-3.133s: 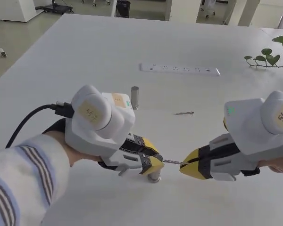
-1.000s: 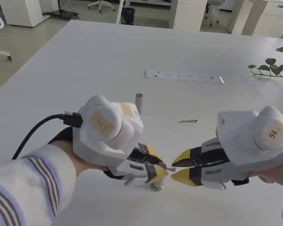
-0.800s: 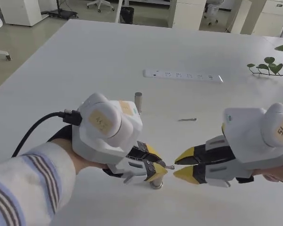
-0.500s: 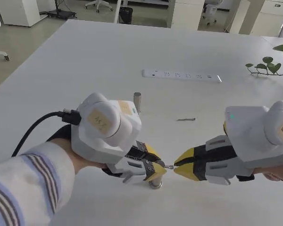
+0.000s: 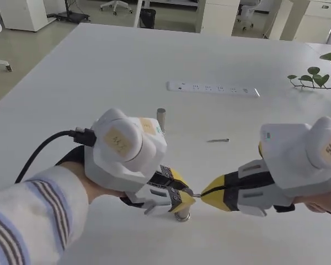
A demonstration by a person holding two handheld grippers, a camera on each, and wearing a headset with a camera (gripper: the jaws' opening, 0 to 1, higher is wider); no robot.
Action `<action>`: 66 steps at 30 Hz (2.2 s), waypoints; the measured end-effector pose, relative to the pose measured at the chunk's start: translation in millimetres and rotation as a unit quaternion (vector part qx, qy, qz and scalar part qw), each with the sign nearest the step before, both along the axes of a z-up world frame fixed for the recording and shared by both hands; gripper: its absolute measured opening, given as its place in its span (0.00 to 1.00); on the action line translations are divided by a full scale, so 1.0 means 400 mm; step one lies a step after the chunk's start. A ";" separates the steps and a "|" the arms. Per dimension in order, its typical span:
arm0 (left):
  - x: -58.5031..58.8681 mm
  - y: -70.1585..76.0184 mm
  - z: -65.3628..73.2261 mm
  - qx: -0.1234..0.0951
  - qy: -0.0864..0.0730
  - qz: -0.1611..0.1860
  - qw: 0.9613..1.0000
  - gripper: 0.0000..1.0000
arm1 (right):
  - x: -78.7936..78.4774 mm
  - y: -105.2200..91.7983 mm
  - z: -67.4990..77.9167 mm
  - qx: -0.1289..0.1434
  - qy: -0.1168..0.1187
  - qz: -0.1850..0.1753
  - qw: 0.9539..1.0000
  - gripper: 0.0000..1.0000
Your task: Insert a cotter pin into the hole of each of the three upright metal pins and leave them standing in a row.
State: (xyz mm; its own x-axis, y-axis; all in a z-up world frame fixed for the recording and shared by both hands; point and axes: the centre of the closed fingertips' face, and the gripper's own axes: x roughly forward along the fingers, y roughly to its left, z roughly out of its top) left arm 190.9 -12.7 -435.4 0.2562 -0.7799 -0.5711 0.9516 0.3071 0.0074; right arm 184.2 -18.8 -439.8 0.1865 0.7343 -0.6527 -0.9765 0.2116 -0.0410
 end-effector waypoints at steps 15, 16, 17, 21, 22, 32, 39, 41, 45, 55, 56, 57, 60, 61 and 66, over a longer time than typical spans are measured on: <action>0.000 0.001 -0.001 -0.010 0.005 -0.001 1.000 0.10 | -0.001 0.008 -0.004 -0.001 0.002 0.000 1.000 0.00; 0.001 0.002 -0.001 -0.010 0.006 -0.001 1.000 0.10 | -0.002 0.009 -0.003 0.000 0.003 0.000 1.000 0.00; 0.001 0.002 -0.001 -0.014 0.006 -0.001 1.000 0.10 | -0.003 0.010 0.000 0.003 0.004 0.001 1.000 0.00; -0.004 0.006 0.000 -0.024 0.000 0.000 1.000 0.10 | -0.004 0.010 0.001 0.001 0.001 -0.001 1.000 0.06; -0.006 0.007 -0.001 -0.023 0.002 0.000 1.000 0.11 | -0.005 0.009 0.000 0.000 0.002 -0.001 1.000 0.07; -0.033 0.034 0.008 -0.040 0.010 0.002 0.999 0.39 | -0.010 0.017 -0.003 0.000 0.004 -0.002 1.000 0.11; -0.056 0.047 0.026 -0.084 0.030 0.016 0.996 0.50 | -0.005 0.027 -0.003 0.004 0.005 -0.003 1.000 0.15; -0.056 0.052 0.034 -0.096 0.034 0.026 0.994 0.54 | -0.006 0.028 -0.003 0.004 0.006 -0.003 1.000 0.15; -0.065 0.072 0.042 -0.111 0.037 0.034 0.992 0.66 | -0.008 0.032 -0.004 0.005 0.007 -0.001 1.000 0.16; -0.089 0.130 0.054 -0.136 0.047 0.069 0.987 0.79 | -0.007 0.042 -0.013 0.004 0.011 -0.002 1.000 0.18; -0.092 0.133 0.054 -0.136 0.048 0.070 0.987 0.81 | -0.007 0.043 -0.013 0.004 0.011 -0.003 1.000 0.18; -0.096 0.138 0.053 -0.135 0.050 0.071 0.987 0.84 | -0.007 0.044 -0.014 0.005 0.011 -0.002 1.000 0.19; -0.104 0.154 0.049 -0.130 0.054 0.075 0.987 0.90 | -0.006 0.048 -0.014 0.005 0.012 -0.001 1.000 0.19; -0.105 0.157 0.048 -0.129 0.055 0.076 0.987 0.91 | -0.006 0.049 -0.014 0.005 0.012 0.000 1.000 0.19; -0.109 0.200 0.024 -0.110 0.061 0.094 0.988 0.98 | -0.006 0.057 -0.019 0.003 0.015 0.005 1.000 0.20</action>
